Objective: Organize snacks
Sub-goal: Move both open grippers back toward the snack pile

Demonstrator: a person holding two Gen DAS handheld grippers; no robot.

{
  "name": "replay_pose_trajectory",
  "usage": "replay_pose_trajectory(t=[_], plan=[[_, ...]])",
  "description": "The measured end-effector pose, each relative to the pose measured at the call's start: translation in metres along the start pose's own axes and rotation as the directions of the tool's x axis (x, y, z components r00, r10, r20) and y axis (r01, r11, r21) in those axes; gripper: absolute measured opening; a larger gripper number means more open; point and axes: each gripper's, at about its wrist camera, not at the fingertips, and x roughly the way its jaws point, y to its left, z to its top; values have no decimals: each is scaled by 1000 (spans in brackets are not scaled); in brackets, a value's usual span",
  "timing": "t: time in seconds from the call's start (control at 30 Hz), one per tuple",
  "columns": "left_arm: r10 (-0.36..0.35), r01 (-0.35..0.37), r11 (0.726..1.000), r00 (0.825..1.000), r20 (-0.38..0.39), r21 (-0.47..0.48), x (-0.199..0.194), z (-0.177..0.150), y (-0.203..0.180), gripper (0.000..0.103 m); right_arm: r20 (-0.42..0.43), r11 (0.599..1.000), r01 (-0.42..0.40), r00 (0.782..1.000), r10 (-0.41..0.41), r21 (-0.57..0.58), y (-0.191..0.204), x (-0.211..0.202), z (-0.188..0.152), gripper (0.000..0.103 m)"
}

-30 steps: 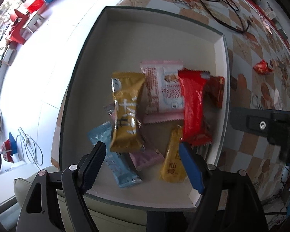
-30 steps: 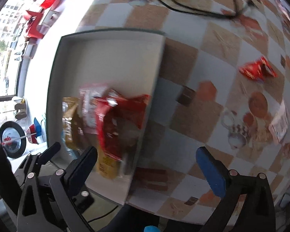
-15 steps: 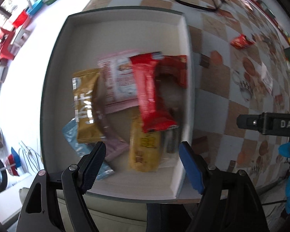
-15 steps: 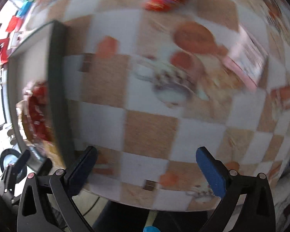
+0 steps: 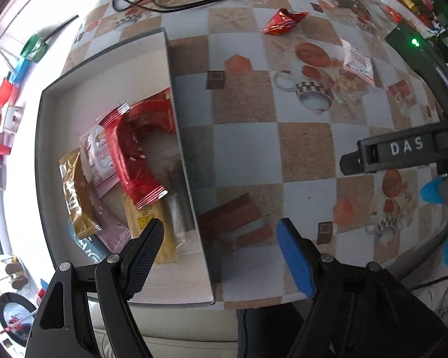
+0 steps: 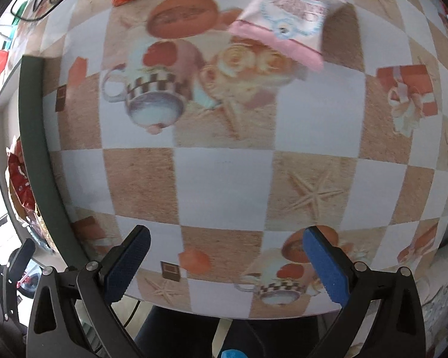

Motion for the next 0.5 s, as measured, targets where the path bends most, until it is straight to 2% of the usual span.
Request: replay_pose_trajectory(t=[0.17,0.3,0.5], plan=[[15,-15,1000,1000,-7,-9,1,4,-13,81,32,998,-20,999,18,65,-43,-14,17,103],[24,-24,1000,1000,-19,-4,-3,17,13,81,75,997,-3,997,-3,83,-66,-29,40,103],[39,-39,999,999,-32,10,-2,15,16,81,126,988,-40,992,21,149,-88,-47,80,103]])
